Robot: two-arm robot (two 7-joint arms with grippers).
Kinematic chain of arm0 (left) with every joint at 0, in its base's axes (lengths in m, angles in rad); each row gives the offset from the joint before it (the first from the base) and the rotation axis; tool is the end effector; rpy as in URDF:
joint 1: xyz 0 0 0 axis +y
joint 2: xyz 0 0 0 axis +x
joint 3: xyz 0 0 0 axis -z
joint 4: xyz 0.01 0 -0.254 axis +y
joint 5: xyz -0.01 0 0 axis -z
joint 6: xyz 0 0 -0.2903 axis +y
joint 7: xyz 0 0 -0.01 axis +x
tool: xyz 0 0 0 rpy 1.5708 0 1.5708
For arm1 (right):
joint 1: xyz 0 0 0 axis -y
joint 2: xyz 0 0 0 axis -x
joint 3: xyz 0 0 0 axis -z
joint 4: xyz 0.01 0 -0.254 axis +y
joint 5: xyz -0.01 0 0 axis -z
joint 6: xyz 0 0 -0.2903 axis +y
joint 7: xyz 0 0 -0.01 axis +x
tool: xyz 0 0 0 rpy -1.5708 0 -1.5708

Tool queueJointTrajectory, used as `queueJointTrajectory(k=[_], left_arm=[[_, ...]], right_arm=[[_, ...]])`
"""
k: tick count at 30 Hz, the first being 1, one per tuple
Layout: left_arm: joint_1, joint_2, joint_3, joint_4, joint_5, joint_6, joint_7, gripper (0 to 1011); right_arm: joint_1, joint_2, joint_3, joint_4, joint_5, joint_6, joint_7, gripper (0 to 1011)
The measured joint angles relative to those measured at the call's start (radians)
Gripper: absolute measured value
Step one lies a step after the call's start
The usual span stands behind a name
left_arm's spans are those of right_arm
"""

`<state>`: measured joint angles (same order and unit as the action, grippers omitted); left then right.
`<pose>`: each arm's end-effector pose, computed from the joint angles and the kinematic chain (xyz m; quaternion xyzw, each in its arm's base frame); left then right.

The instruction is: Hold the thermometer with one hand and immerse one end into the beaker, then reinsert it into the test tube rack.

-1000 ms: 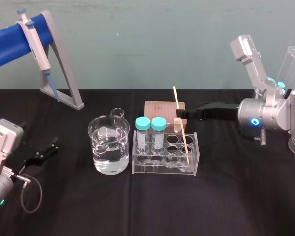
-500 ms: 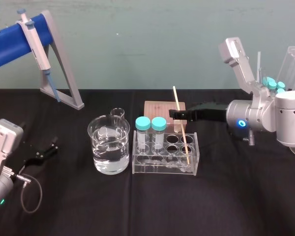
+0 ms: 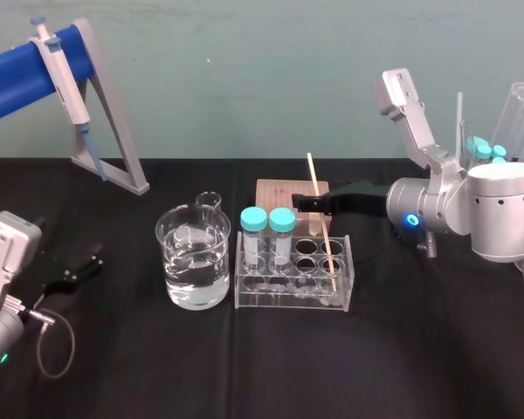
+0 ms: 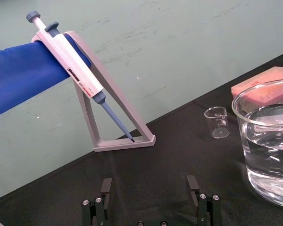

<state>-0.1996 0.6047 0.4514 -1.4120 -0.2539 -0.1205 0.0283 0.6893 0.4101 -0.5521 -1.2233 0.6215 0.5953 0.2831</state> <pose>0.3347 0.0671 -0.2697 0.1415 -0.1325 0.5799 0.7913 0.4406 -0.0073 -0.1547 -0.1780 0.1568 -0.4534 0.8592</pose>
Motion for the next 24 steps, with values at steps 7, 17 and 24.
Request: queueJointTrajectory(k=[7,17,24], left_arm=[[0.0,0.0,0.0,0.0,0.0,0.0,0.0,1004],[0.0,0.0,0.0,0.0,0.0,0.0,0.0,1004],[0.0,0.0,0.0,0.0,0.0,0.0,0.0,1004]], right_arm=[[0.009,-0.023,0.01,0.039,-0.019,-0.006,-0.006,940],[0.01,-0.043,0.033,0.057,-0.029,-0.001,0.001,663],[0.004,-0.054,0.038,0.048,-0.04,0.003,0.016,461]])
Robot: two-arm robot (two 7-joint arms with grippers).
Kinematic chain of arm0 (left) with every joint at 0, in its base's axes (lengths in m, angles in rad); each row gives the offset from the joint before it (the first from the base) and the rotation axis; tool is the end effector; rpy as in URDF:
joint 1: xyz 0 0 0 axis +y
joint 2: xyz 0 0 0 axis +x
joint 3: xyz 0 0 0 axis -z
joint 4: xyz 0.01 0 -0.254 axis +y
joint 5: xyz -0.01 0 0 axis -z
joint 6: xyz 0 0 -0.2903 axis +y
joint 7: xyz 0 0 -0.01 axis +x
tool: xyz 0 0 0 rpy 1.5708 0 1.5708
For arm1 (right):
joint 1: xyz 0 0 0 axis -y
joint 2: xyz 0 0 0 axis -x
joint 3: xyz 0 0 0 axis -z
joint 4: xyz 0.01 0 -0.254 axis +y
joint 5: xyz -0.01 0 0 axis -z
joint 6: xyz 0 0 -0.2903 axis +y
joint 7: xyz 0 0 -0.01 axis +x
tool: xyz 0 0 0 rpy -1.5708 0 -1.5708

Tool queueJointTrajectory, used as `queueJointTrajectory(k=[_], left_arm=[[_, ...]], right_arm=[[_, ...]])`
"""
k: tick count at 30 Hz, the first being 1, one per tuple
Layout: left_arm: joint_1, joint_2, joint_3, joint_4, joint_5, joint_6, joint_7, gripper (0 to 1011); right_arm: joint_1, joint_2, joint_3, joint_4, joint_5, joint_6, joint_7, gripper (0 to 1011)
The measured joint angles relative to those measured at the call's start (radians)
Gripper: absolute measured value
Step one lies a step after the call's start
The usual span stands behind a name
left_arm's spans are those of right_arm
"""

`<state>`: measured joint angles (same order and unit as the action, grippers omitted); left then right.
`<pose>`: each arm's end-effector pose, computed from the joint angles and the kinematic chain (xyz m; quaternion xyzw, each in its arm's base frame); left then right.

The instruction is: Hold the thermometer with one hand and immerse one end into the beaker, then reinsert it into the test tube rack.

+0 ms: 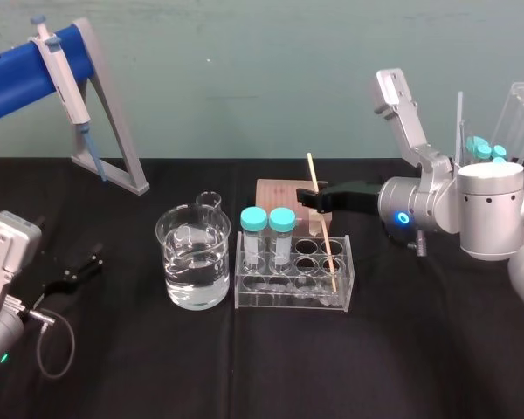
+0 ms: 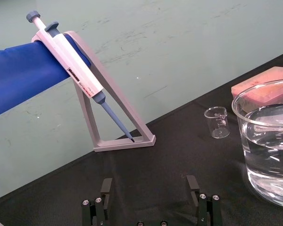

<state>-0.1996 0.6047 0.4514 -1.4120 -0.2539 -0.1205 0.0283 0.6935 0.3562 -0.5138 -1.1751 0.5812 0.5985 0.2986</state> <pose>0.3347 0.0671 -0.2697 0.1415 -0.1325 0.5799 0.7913 0.4467 -0.0020 -0.1586 -0.1702 0.1687 -0.4553 0.8575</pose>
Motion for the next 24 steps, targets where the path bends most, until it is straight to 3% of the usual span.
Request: queueJointTrajectory(k=[12,24], left_arm=[[0.0,0.0,0.0,0.0,0.0,0.0,0.0,1004],[0.0,0.0,0.0,0.0,0.0,0.0,0.0,1004]], right_arm=[[-0.01,-0.012,0.013,-0.013,-0.026,0.001,0.006,69],[-0.025,-0.013,0.032,-0.028,-0.056,-0.008,0.001,48]])
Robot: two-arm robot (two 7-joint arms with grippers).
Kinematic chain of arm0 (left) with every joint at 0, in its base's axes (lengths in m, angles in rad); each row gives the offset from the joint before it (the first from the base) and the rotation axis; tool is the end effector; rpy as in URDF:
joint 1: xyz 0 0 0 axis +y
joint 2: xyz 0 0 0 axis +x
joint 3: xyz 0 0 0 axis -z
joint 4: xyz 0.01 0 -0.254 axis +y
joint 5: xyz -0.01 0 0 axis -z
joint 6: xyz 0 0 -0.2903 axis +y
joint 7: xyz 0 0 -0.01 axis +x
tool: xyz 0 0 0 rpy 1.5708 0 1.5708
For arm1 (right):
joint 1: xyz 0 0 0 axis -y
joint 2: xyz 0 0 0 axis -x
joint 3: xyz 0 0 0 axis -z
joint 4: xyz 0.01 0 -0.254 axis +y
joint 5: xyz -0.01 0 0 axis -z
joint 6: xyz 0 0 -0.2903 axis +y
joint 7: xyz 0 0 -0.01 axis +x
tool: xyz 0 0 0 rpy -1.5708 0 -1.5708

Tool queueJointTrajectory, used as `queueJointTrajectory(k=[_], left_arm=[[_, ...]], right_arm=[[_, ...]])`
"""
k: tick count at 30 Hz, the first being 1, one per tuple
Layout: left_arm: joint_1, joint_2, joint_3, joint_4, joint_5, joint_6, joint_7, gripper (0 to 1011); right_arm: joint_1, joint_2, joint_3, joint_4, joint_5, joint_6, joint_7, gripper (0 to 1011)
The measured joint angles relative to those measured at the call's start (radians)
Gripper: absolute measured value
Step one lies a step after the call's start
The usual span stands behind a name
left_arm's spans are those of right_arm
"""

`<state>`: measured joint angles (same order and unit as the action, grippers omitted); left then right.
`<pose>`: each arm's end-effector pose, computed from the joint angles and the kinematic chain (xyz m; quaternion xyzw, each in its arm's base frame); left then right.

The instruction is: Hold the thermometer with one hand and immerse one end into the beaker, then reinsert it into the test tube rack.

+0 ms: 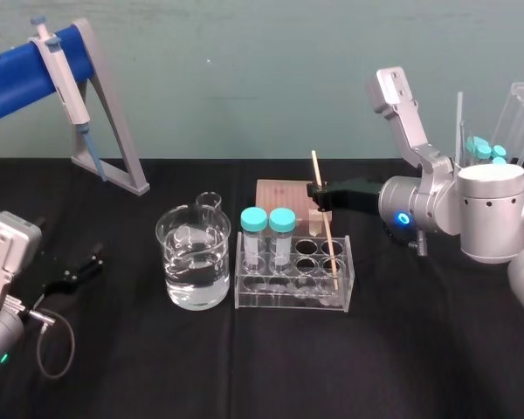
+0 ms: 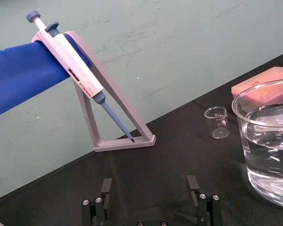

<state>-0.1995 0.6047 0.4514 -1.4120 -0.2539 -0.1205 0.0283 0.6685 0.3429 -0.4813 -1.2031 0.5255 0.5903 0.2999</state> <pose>0.3347 0.0671 -0.2697 0.1415 -0.1325 0.5799 0.7913 0.4429 -0.0003 -0.1577 -0.1688 0.1515 -0.4619 0.8574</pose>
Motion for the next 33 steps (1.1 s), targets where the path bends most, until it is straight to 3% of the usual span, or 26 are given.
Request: queueJointTrajectory(k=[8,24,33], left_arm=[[0.0,0.0,0.0,0.0,0.0,0.0,0.0,1004],[0.0,0.0,0.0,0.0,0.0,0.0,0.0,1004],[0.0,0.0,0.0,0.0,0.0,0.0,0.0,1004]], right_arm=[[-0.023,0.019,-0.001,-0.063,-0.049,-0.038,-0.006,48],[-0.073,0.047,0.047,-0.209,-0.065,-0.091,0.014,48],[-0.136,0.096,0.067,-0.379,-0.123,-0.227,0.027,48]])
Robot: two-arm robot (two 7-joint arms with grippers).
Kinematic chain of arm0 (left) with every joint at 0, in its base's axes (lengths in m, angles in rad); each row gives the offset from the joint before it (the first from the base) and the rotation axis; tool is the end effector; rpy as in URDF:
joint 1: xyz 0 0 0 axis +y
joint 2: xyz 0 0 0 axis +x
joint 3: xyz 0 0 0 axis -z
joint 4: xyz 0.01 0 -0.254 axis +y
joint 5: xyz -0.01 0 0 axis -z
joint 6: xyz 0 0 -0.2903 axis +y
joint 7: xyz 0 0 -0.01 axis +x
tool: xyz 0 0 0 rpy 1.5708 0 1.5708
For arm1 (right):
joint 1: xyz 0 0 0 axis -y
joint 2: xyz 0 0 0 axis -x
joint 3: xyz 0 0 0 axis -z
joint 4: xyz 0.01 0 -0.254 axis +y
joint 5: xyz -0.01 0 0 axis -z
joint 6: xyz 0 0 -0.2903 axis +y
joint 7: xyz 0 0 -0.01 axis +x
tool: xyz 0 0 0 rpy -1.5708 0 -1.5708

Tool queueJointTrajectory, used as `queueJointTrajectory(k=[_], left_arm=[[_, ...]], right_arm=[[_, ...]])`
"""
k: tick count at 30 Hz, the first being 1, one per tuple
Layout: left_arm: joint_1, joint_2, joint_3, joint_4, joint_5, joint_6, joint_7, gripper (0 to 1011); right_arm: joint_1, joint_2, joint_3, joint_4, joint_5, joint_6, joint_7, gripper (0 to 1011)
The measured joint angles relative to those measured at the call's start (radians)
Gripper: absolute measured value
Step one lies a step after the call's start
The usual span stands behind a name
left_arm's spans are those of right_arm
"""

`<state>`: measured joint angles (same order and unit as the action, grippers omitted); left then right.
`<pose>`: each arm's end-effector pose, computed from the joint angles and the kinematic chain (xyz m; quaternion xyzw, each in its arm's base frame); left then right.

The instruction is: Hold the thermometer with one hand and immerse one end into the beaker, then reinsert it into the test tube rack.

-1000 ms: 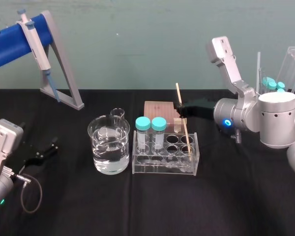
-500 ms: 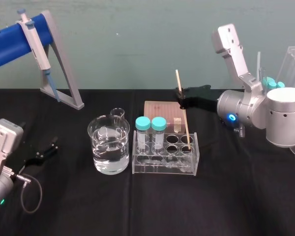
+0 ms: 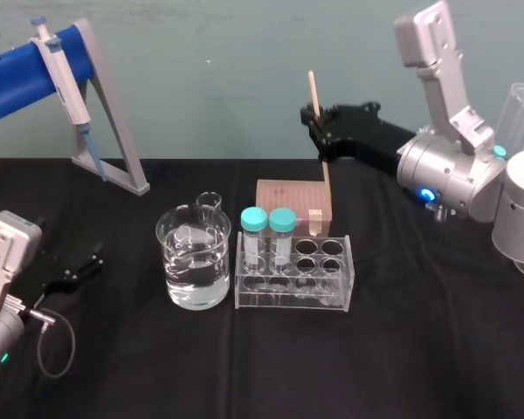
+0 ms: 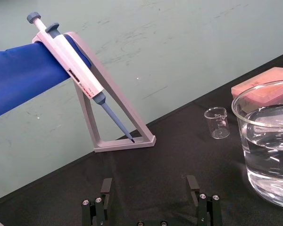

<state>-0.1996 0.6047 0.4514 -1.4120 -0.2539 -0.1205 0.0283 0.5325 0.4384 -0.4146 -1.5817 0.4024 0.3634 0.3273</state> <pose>0.3347 0.0671 -0.2697 0.1415 -0.1325 0.5799 0.7913 0.3923 0.0021 -0.1084 -0.0768 -0.0597 -0.4383 0.8935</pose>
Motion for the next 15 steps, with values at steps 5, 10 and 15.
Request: queueJointTrajectory(k=[5,10,15], left_arm=[[0.0,0.0,0.0,0.0,0.0,0.0,0.0,1004],[0.0,0.0,0.0,0.0,0.0,0.0,0.0,1004],[0.0,0.0,0.0,0.0,0.0,0.0,0.0,1004]], right_arm=[[-0.007,-0.003,0.005,-0.053,0.007,-0.078,0.056,48],[0.025,-0.031,-0.021,-0.047,0.048,-0.127,0.127,48],[0.048,-0.058,-0.047,-0.022,0.076,-0.142,0.157,48]])
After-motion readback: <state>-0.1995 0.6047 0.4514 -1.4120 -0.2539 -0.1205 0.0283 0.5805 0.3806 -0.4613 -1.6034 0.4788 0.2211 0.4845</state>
